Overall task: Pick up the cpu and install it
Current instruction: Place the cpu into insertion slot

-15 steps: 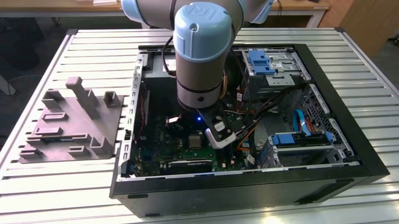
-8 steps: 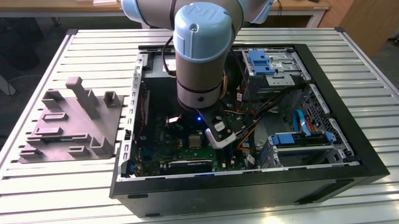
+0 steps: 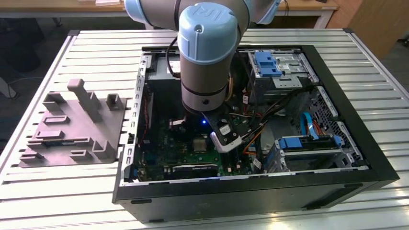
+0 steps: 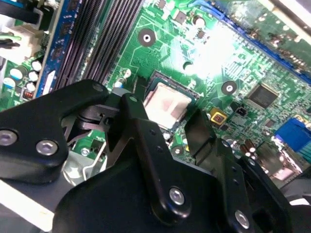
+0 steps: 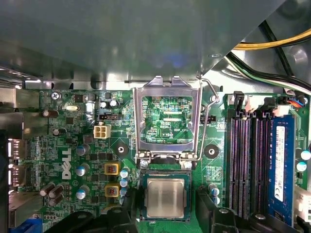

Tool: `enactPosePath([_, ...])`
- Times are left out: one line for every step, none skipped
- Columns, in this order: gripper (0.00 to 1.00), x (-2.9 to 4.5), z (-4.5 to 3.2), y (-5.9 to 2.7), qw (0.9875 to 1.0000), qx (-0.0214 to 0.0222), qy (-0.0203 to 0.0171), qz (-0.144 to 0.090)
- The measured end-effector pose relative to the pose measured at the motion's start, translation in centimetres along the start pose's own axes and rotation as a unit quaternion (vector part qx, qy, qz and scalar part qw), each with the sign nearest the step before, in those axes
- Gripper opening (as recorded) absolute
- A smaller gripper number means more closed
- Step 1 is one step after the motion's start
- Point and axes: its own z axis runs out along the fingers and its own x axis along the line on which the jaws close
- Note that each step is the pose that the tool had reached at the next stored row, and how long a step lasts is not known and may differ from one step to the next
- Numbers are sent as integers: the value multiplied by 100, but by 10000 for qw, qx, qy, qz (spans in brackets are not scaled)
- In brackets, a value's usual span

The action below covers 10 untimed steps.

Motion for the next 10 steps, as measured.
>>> enactPosePath([59, 1, -39, 0, 10000, 1, 1, 0])
enactPosePath([59, 1, -81, 0, 10000, -1, 0, 0])
enactPosePath([59, 2, -125, 0, 10000, -1, 0, 0])
enactPosePath([59, 3, -169, 0, 10000, -1, 1, 0])
enactPosePath([59, 4, -210, 0, 10000, -1, 1, 0])
enactPosePath([58, 5, -245, -1, 10000, -1, 1, 0])
enactPosePath([51, 5, -272, -1, 10000, -1, 1, 0])
enactPosePath([51, 5, -285, -1, 10000, -1, 2, 0])
enactPosePath([45, 5, -289, -1, 10000, -1, 2, 0])
enactPosePath([39, 5, -289, 0, 10000, -2, 2, 0])
